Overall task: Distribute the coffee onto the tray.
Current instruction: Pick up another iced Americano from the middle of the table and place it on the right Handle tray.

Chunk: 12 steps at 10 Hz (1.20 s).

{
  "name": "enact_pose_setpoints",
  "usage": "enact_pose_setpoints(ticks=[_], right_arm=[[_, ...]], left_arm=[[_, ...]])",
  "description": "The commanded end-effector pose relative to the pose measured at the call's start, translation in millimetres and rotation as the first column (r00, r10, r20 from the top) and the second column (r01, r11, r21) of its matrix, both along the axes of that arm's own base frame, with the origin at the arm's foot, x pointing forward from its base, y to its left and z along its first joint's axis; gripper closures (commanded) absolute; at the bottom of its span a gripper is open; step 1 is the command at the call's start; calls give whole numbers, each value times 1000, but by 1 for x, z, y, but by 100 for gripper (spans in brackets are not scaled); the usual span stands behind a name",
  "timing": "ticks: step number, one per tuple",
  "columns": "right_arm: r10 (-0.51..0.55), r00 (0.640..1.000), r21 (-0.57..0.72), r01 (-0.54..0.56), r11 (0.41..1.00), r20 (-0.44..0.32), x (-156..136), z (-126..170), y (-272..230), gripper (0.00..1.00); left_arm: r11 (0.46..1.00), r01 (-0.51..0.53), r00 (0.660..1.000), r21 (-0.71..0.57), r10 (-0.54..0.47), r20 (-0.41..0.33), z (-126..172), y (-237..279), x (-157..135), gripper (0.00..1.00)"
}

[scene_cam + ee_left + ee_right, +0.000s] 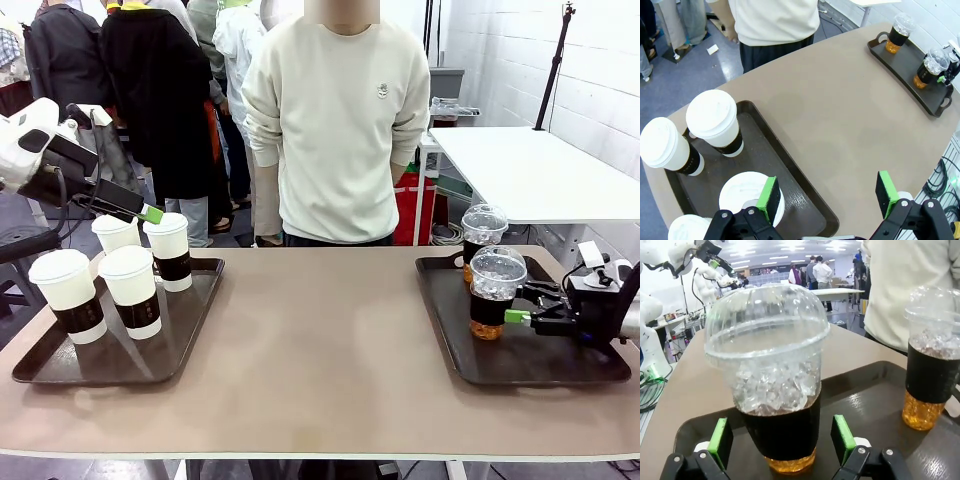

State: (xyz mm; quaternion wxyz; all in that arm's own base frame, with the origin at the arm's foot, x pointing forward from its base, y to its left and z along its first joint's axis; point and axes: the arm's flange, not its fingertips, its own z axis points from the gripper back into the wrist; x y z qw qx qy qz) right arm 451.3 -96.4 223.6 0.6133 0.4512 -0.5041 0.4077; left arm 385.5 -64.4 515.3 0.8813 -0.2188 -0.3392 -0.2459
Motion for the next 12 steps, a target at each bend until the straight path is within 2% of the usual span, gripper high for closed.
enact_pose_setpoints(ticks=[1, 4, 5, 12], right_arm=[[-26, 1000, 18, 26, 999, -18, -12, 6, -5, 0], [-28, 1000, 15, 28, 1000, 6, -20, 6, -6, 0], [-25, 1000, 8, 25, 1000, -10, -11, 0, -7, 0], [-25, 1000, 8, 25, 1000, -10, -11, 0, -7, 0]], left_arm=[[1000, 6, 1000, -16, -6, -4, -1, 1, 1, 0], [1000, 6, 1000, -16, -6, -4, -1, 1, 1, 0], [1000, 6, 1000, -16, -6, -4, -1, 1, 1, 0], [1000, 6, 1000, -16, -6, -4, -1, 1, 1, 0]])
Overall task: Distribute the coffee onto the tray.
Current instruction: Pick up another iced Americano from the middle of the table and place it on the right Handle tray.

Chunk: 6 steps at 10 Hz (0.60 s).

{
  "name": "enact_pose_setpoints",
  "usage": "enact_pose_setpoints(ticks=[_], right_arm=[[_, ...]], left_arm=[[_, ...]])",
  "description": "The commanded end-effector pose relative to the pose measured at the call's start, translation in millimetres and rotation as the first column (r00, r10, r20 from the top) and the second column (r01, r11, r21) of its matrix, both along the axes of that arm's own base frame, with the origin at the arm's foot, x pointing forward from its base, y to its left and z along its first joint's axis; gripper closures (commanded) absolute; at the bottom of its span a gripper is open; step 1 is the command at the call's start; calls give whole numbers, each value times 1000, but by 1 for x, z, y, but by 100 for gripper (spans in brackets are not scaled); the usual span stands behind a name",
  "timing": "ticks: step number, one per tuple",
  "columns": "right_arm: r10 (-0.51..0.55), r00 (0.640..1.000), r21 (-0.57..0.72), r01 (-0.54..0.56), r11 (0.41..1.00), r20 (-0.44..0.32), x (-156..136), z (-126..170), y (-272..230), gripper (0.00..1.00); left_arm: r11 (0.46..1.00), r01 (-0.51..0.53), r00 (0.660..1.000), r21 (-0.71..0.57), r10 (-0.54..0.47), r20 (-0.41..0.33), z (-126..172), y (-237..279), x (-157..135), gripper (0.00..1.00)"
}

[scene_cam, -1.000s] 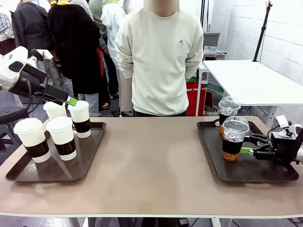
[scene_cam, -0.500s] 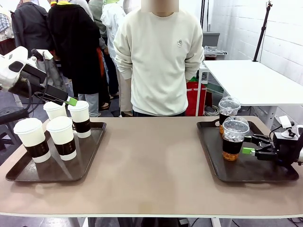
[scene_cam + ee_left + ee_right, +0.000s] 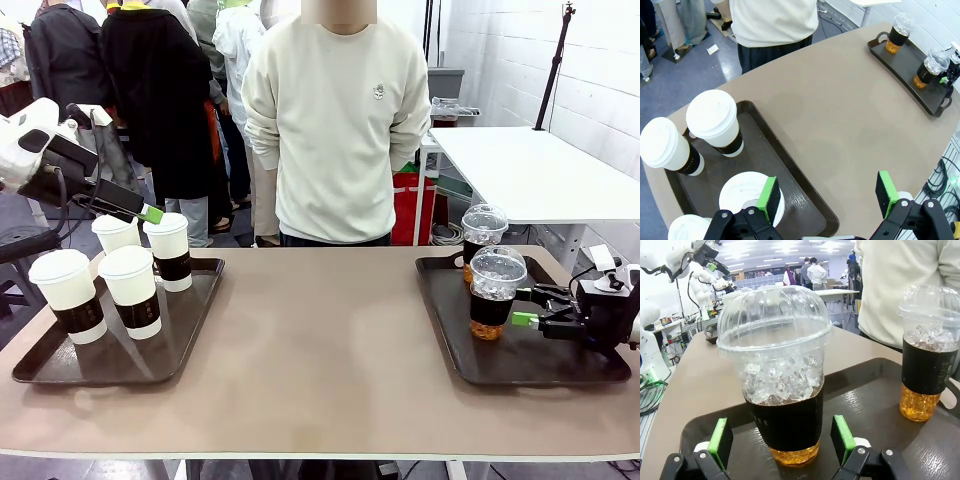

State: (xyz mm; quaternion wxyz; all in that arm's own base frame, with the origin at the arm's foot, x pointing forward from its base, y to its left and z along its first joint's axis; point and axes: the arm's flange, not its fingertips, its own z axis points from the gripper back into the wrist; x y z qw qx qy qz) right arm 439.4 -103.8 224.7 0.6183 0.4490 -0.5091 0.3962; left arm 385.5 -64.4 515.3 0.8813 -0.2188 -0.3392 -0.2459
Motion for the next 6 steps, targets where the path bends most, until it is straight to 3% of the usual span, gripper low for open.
enact_pose_setpoints(ticks=[1, 6], right_arm=[[0, 1000, 0, 0, 1000, -2, 1, -1, 0, 0], [0, 1000, 0, 0, 1000, -2, 1, -1, 0, 0]], left_arm=[[1000, 6, 1000, -16, -6, -4, -1, 1, 1, 0], [1000, 6, 1000, -16, -6, -4, -1, 1, 1, 0]])
